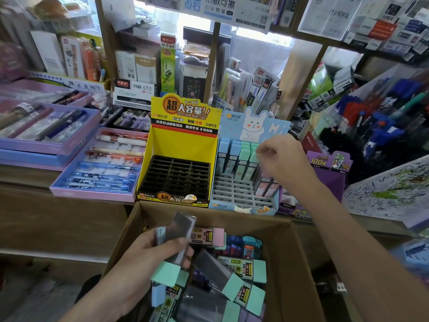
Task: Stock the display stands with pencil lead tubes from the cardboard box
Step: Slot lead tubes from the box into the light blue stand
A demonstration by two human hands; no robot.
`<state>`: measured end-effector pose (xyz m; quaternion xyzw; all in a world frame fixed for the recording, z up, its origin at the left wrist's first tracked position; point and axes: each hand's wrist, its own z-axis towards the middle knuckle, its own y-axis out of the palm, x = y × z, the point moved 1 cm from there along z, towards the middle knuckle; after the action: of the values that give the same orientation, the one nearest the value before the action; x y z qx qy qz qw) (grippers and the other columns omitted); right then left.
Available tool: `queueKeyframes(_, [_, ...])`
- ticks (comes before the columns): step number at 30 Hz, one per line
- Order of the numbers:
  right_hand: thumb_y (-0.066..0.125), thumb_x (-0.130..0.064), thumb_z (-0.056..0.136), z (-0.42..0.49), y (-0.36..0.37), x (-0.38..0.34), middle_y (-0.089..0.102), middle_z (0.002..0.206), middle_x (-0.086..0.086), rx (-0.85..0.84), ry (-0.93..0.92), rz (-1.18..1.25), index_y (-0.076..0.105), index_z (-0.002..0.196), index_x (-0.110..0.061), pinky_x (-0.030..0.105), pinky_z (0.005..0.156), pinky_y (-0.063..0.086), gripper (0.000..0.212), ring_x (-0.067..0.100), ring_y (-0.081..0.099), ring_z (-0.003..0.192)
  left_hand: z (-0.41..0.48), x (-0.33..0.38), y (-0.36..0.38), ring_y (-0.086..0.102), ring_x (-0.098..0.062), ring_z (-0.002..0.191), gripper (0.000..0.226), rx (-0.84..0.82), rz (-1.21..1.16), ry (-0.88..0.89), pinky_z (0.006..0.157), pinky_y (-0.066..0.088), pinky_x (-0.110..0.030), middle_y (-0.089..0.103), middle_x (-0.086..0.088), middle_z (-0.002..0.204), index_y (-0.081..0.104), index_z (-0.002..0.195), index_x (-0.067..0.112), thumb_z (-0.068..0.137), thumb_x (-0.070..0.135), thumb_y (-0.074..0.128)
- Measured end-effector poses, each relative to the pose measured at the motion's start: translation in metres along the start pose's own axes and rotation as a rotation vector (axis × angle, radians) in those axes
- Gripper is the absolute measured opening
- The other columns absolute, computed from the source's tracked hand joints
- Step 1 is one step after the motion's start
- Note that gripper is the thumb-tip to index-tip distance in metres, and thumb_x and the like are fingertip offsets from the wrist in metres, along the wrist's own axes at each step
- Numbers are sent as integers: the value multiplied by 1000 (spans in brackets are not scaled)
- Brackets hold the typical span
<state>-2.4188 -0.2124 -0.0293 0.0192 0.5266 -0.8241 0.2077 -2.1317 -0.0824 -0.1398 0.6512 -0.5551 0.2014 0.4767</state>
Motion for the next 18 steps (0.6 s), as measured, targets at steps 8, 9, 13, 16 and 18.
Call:
queueKeyframes(8, [68, -12, 95, 0, -1, 3, 70, 93, 10, -7, 26, -39, 82, 96, -10, 35, 95, 42, 14, 33, 59, 100, 0, 0, -1, 69, -30, 76, 52, -31, 5, 3, 64, 59, -34, 73, -27, 99, 68, 123, -1, 75, 18, 78])
queueKeyframes(9, [68, -13, 95, -3, -2, 0, 69, 95, 9, 16, 24, -30, 81, 97, -10, 31, 93, 38, 13, 30, 57, 101, 0, 0, 0, 69, -31, 77, 50, -39, -2, 3, 64, 59, -34, 73, -27, 100, 68, 123, -1, 77, 17, 76])
queueKeyframes(13, [72, -10, 93, -32, -6, -28, 66, 90, -5, 93, 23, 199, 78, 97, -17, 17, 79, 41, 10, 10, 55, 87, 1, 0, 0, 70, -31, 75, 46, -52, -50, 6, 64, 58, -36, 72, -30, 103, 66, 125, -3, 84, 15, 69])
queueKeyframes(16, [73, -10, 92, -67, 3, -53, 72, 82, -11, -72, 108, 523, 77, 96, -24, 16, 66, 54, 16, 7, 67, 75, 1, 1, 0, 70, -33, 75, 44, -76, -74, 6, 68, 57, -40, 70, -32, 106, 64, 127, -2, 86, 14, 66])
queueKeyframes(18, [72, -12, 92, -92, 17, -66, 75, 81, -8, -221, 216, 720, 77, 95, -26, 20, 64, 58, 15, 8, 71, 71, 0, 2, 1, 70, -32, 74, 39, -90, -70, 12, 67, 57, -39, 71, -33, 106, 69, 122, 2, 85, 14, 68])
